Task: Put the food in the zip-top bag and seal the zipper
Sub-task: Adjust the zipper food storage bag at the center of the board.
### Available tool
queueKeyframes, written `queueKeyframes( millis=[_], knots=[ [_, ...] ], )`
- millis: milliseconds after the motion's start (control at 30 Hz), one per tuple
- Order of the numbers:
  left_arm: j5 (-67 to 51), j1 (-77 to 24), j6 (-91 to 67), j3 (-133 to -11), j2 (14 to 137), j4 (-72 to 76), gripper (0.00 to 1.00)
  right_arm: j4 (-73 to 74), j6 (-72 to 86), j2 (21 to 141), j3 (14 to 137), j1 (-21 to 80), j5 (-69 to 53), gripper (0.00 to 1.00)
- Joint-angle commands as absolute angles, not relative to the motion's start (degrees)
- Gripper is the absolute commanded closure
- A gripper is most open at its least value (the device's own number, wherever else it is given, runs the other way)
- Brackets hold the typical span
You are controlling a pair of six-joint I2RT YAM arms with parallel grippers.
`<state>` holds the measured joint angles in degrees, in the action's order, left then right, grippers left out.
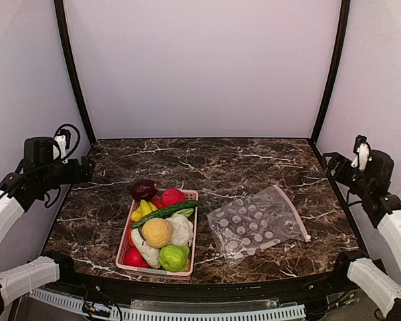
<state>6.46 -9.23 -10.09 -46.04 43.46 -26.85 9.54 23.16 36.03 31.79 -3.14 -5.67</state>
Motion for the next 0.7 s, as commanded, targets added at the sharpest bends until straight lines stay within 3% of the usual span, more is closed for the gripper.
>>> queueKeyframes(
  millis=[0,333,500,667],
  knots=[
    [4.4,-9.1,-10.1,-44.7,41.6,-25.5,0.00,11.2,24.3,37.9,32.4,-3.5,-7.1,0.01],
    [0.7,-9.1,-6.9,-49.3,42.5,-25.3,0.00,19.6,24.3,42.8,37.3,-3.4,-18.6,0.01],
    [3.5,-9.1,-6.8,-50.1,49.1,-24.0,0.00,24.9,27.2,46.3,36.1,-1.0,-21.3,0.11],
    [0.5,-9.1,-7.7,-47.2,47.4,-21.4,0.00,25.7,32.5,47.4,31.1,7.2,-17.6,0.17]
  ],
)
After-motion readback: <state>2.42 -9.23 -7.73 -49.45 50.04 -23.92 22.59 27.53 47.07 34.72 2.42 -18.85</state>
